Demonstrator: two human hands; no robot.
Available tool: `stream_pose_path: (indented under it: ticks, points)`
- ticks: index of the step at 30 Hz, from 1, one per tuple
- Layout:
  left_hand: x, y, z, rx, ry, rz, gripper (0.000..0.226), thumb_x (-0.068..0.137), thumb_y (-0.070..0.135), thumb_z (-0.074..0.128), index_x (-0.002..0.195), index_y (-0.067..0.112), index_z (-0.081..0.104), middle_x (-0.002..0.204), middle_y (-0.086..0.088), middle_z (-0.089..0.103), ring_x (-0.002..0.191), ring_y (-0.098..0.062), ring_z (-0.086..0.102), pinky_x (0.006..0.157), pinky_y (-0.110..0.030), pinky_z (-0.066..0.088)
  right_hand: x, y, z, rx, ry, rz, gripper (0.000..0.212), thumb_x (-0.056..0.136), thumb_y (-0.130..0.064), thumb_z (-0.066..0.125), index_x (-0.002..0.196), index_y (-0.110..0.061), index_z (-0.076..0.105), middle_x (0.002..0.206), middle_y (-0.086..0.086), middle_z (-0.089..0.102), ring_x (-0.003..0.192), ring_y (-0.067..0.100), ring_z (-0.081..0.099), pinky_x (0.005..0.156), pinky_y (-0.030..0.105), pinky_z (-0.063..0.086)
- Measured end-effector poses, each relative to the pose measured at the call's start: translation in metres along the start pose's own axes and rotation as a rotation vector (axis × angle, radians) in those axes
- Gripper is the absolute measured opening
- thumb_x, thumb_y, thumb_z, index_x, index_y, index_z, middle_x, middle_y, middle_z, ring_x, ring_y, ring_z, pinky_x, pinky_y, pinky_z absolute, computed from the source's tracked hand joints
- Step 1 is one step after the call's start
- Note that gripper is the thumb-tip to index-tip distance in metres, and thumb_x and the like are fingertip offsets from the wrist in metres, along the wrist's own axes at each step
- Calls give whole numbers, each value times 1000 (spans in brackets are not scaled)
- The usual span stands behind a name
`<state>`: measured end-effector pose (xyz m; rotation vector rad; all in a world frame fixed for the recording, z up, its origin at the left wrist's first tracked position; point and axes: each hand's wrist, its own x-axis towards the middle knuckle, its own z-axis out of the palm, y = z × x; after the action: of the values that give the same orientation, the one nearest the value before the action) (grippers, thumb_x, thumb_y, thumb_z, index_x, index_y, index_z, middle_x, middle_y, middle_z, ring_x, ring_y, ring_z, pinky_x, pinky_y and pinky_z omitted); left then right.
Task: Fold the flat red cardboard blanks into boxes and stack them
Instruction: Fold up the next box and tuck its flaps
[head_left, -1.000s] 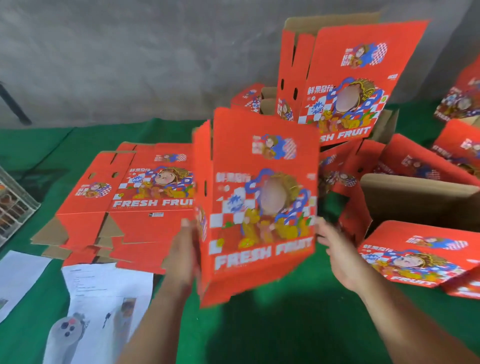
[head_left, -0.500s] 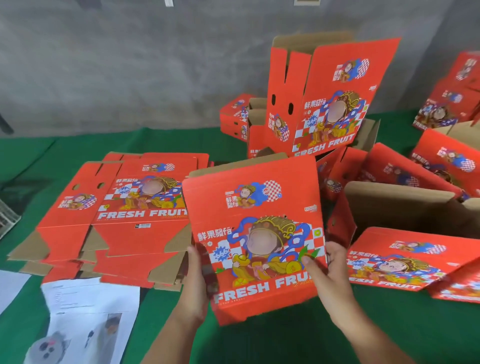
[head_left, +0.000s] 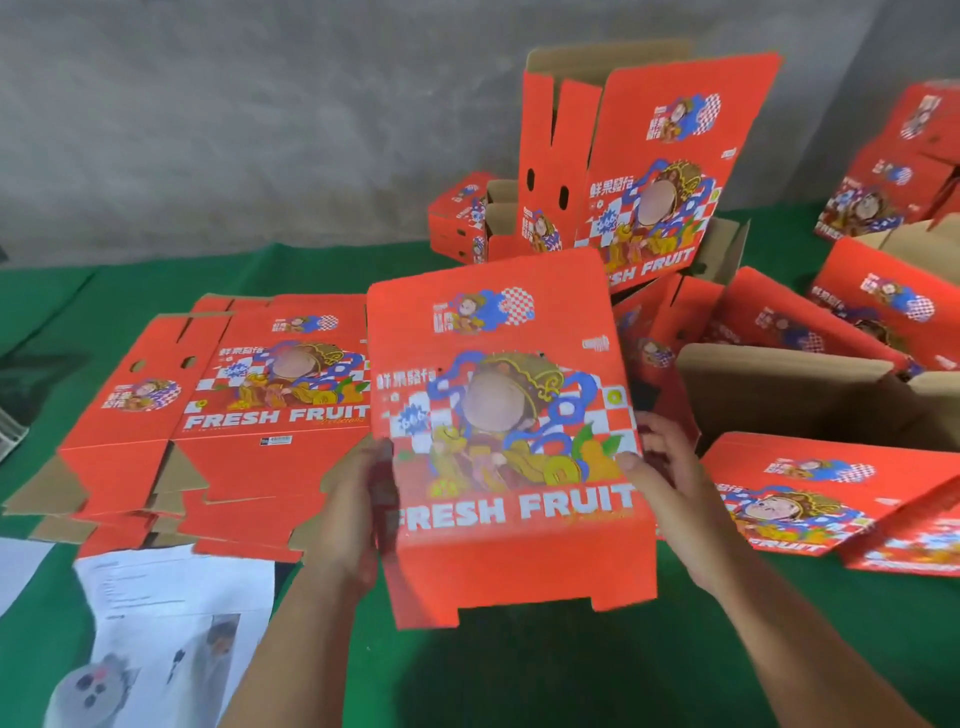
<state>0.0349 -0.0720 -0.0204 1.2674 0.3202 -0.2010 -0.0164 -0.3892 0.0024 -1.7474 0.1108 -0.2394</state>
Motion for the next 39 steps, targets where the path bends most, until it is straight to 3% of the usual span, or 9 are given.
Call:
stream_pose_path:
  ticks: [4,7,12,16,21,25,31,34,39]
  points:
    - [-2,10,-5,-213,-136,-50,44,103,38,56,144,25,58,128,-8,73,112,-29,72,91,-45,60,0,-27,9,-11,-105,-108,51,100,-25,58,147,-44,49,140,-13,64,129,12,61,104,38,51]
    - [-6,5,-5,-186,-41,130,41,103,7,54,143,19,51,117,-10,76,95,-22,76,72,-35,62,1,-36,19,-33,-134,-116,50,108,-14,53,152,-37,46,141,-17,63,130,7,60,109,36,50]
    - [-23,-12,0,90,112,261,37,103,17,63,133,30,46,95,10,79,88,-2,72,70,-12,55,17,-58,23,-270,-183,-144,53,108,-21,51,158,-33,37,147,-13,57,136,2,52,118,40,39]
    - [-42,-28,14,226,73,219,50,83,35,70,123,26,42,117,-11,65,100,-28,64,90,-51,56,49,-101,13,-522,-269,-283,54,106,-17,52,158,-24,38,150,-1,55,137,16,52,117,37,37]
    - [-60,-41,52,283,-221,100,76,76,50,75,142,32,41,144,21,54,133,-4,54,115,-40,44,93,-161,-9,-861,-234,-394,50,100,-16,59,148,-30,51,142,-4,61,122,11,55,91,13,36]
    - [-64,-34,91,568,-520,161,31,89,40,69,119,45,68,120,11,72,94,-1,63,90,-19,50,109,-171,-13,-871,-123,-299,47,96,-11,55,134,-39,51,127,2,65,101,16,60,80,27,45]
    - [-21,31,65,757,176,998,40,91,24,70,130,22,63,130,-1,63,125,-14,56,111,-37,41,102,-135,-37,-824,-65,-217,45,104,-13,52,142,-36,45,136,5,62,120,26,61,91,33,46]
    - [8,68,44,778,363,917,93,81,54,71,158,17,35,158,-13,36,151,-25,29,125,-32,19,103,-133,-56,-807,-33,-276,43,103,-10,54,141,-31,49,133,3,65,121,25,61,97,37,48]
    - [25,73,64,516,-104,608,99,88,32,83,162,34,17,141,12,57,131,1,55,112,-22,41,107,-146,-79,-816,-49,-307,45,102,-5,54,141,-29,55,129,0,67,119,20,61,104,38,47]
